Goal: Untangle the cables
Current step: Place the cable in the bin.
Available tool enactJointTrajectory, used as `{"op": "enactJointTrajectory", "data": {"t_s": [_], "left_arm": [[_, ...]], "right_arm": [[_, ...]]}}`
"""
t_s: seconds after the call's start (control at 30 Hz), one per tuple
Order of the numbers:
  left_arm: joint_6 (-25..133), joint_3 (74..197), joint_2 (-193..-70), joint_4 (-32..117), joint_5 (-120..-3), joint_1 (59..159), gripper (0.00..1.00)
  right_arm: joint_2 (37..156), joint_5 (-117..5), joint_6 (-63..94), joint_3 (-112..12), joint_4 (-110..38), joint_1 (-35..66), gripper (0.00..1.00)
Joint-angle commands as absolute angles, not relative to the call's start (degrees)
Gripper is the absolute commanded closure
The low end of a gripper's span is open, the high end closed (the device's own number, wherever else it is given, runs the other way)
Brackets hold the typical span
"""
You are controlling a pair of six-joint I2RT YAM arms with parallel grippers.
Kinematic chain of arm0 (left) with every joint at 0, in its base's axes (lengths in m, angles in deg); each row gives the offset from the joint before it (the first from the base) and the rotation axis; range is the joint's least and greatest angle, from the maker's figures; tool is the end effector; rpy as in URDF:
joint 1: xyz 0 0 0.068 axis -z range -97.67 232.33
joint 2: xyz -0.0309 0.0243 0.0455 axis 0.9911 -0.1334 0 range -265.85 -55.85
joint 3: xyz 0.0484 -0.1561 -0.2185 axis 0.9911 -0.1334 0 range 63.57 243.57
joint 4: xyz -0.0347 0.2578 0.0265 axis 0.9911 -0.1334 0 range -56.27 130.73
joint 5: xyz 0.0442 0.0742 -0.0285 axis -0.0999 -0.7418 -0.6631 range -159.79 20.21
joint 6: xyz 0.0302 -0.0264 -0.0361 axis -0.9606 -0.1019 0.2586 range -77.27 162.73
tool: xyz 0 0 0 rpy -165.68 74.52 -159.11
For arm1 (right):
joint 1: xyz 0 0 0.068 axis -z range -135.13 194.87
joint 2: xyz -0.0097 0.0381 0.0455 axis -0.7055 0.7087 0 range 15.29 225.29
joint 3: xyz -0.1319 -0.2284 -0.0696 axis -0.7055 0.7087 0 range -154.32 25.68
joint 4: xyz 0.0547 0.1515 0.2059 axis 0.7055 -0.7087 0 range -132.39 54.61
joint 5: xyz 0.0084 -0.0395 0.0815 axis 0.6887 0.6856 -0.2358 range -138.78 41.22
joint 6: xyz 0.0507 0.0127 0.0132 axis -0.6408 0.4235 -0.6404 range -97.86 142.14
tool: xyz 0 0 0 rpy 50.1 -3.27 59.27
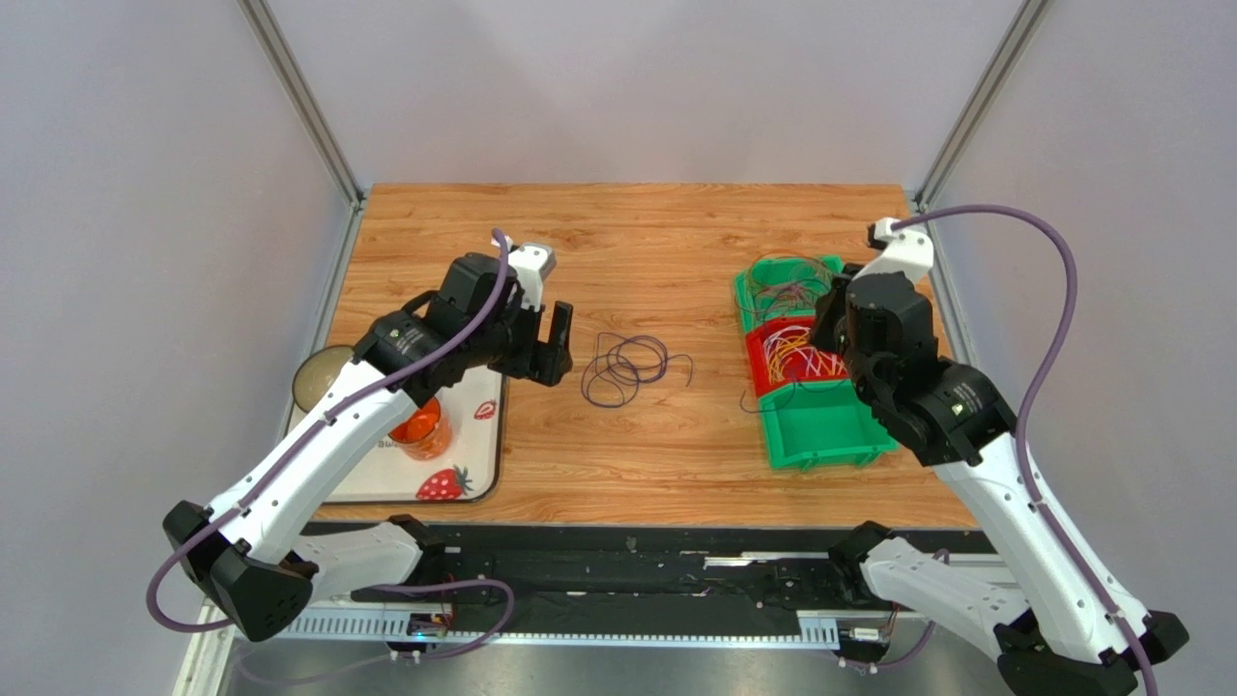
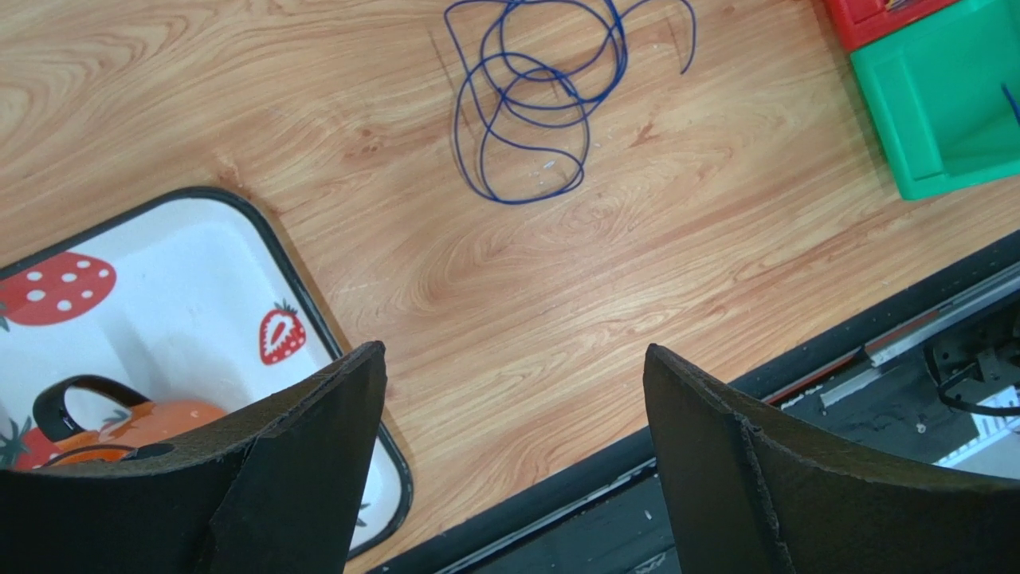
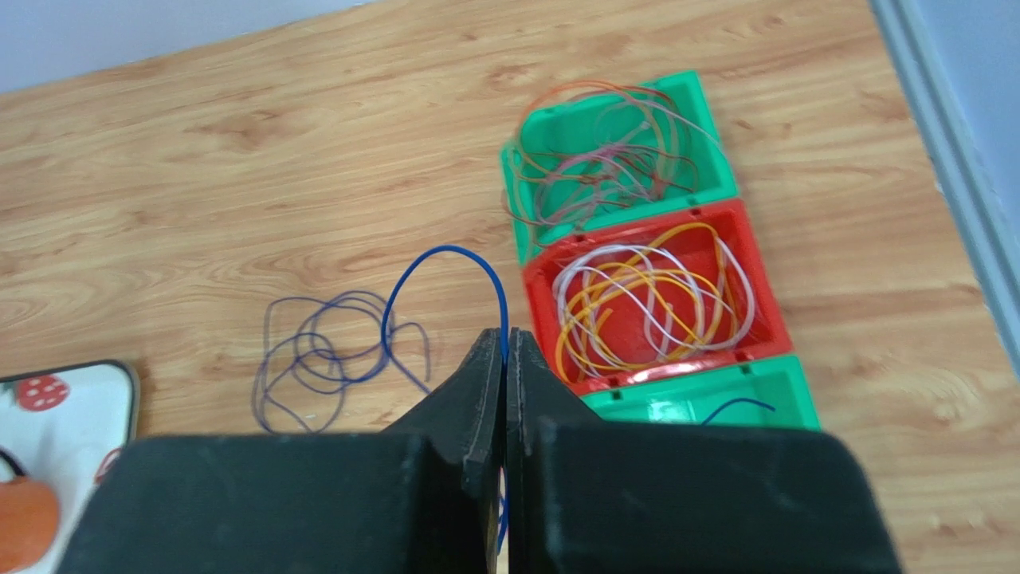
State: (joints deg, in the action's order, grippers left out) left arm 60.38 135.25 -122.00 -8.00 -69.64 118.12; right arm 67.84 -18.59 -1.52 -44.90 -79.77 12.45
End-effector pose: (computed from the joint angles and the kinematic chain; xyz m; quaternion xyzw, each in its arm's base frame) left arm 0.1876 -0.1353 0.3633 0.1452 0.9062 -0.1796 0.3542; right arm 0.1513 0.0747 0.4094 0.0742 0.8284 0.0440 0.5534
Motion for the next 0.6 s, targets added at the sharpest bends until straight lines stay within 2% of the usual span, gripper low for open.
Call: {"op": "enactJointTrajectory", "data": {"t_s": [0.0,0.17,0.57], "left_arm": [[58.9,134.6,-120.1,-6.6,-70.6,117.8,0.14],[58.6,133.3,-119.5,-6.6,-71.5,117.8,0.14],[59.0,132.3,-119.0,-6.2,-71.5,117.9,0.15]], "right_arm": [[63.7,-8.9,-5.5,-41.7,-83.3,12.7,1.00],[60.6,-6.7,-9.4,-38.2,-85.7,12.9,1.00],[61.9,2.9,-16.9,-30.1,-88.0,13.4,1.00]]}}
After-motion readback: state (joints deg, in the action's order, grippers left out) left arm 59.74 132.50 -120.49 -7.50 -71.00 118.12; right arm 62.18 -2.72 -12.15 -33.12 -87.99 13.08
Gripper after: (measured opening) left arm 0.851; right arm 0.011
